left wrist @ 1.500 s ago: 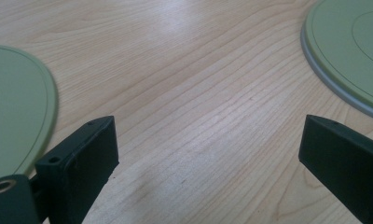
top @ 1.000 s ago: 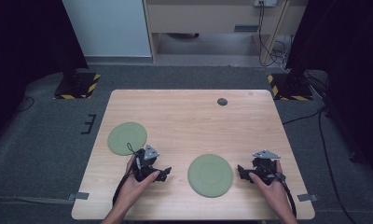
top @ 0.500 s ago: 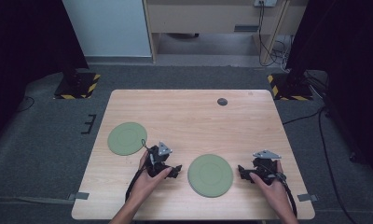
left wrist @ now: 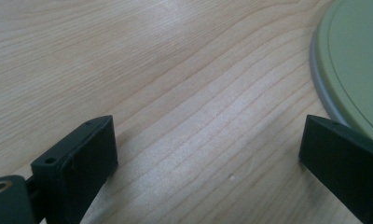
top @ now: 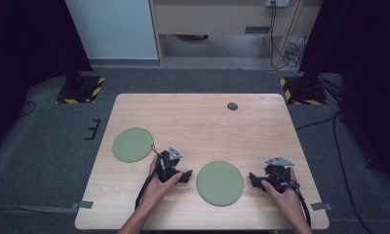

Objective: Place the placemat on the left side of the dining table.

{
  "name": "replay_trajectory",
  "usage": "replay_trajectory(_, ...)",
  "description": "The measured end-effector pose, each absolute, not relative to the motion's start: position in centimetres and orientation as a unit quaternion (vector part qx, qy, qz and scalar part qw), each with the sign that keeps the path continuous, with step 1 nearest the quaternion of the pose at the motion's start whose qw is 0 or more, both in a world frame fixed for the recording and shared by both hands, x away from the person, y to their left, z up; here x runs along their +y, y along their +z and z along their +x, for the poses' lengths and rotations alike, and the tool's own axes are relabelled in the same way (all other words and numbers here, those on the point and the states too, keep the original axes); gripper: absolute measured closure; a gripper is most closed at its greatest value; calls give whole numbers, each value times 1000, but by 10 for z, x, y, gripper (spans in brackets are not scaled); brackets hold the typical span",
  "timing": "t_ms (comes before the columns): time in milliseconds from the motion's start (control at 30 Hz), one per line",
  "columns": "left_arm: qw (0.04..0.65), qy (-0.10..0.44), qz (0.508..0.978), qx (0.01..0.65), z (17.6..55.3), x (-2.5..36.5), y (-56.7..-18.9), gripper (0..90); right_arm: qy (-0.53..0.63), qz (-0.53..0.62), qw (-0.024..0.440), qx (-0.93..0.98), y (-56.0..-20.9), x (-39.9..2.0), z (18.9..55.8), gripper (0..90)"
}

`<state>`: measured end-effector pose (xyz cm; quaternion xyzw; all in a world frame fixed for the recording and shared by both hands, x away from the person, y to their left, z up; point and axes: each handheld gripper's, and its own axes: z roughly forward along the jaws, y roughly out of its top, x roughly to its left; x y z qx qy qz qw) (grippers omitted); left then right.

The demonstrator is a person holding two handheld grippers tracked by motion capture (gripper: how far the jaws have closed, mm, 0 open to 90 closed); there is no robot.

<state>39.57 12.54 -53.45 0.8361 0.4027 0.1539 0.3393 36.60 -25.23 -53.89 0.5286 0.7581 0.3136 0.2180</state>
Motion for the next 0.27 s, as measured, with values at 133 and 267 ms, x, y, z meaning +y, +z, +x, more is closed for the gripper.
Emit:
replay_trajectory(133, 342, 163, 836, 398, 396, 126, -537, 14, 314, 529, 218, 758, -539, -252, 366, 7)
replay_trajectory(267, 340, 164, 835, 400, 396, 125, -537, 9, 313, 529, 218, 758, -539, -252, 366, 7)
